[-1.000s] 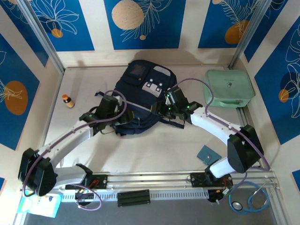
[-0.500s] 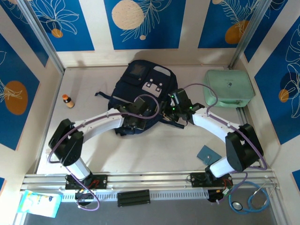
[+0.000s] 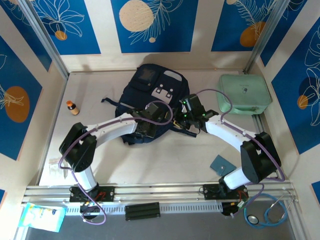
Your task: Pack books, pencil case, and school supplies into a backpack
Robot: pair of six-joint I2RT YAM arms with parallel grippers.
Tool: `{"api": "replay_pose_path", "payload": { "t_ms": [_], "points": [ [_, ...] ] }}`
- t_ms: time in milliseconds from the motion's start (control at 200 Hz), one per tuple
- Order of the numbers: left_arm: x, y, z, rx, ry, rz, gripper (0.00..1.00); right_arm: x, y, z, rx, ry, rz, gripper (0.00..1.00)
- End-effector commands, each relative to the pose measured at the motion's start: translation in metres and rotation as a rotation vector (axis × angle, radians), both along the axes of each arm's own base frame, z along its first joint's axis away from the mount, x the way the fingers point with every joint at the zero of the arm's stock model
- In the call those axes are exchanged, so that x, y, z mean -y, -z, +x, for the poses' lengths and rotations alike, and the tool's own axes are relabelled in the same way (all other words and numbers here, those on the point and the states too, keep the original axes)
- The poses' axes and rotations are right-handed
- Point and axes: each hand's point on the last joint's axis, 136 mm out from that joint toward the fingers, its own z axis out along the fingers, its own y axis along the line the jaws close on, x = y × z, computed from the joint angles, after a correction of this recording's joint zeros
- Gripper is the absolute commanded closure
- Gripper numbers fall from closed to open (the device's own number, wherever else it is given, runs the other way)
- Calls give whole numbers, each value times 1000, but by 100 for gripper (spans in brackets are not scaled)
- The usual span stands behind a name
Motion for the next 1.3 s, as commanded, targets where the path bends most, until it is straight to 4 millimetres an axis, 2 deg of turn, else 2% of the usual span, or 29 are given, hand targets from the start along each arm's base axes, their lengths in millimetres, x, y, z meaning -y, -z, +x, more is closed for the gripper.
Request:
{"api": "replay_pose_path", "payload": {
  "t_ms": [0, 130, 275, 455, 650, 915, 1106, 1296],
  "points": [
    [-3, -6, 4, 23, 6, 17, 100, 1, 4, -4, -27, 11, 28, 45],
    [11, -19, 1, 34, 62, -77, 100, 11, 5, -3, -25, 57, 28, 46],
    [43, -40, -3, 44, 153, -237, 100, 24, 4, -3, -50, 118, 66, 46],
    [74, -59, 2, 44, 199, -338, 100, 18, -11, -3, -135, 153, 245, 46],
    [105, -68, 3, 36, 232, -428, 100, 26, -10, -3, -147, 205, 292, 47],
    [128, -67, 3, 10, 263, -469, 100, 16, -16, -1, -141, 120, 333, 55],
    [137, -69, 3, 4, 271, -492, 100, 21, -10, 0, -157, 140, 324, 60],
    [136, -72, 3, 16, 268, -493, 100, 26, 0, 1, -162, 157, 310, 77]
  ]
}}
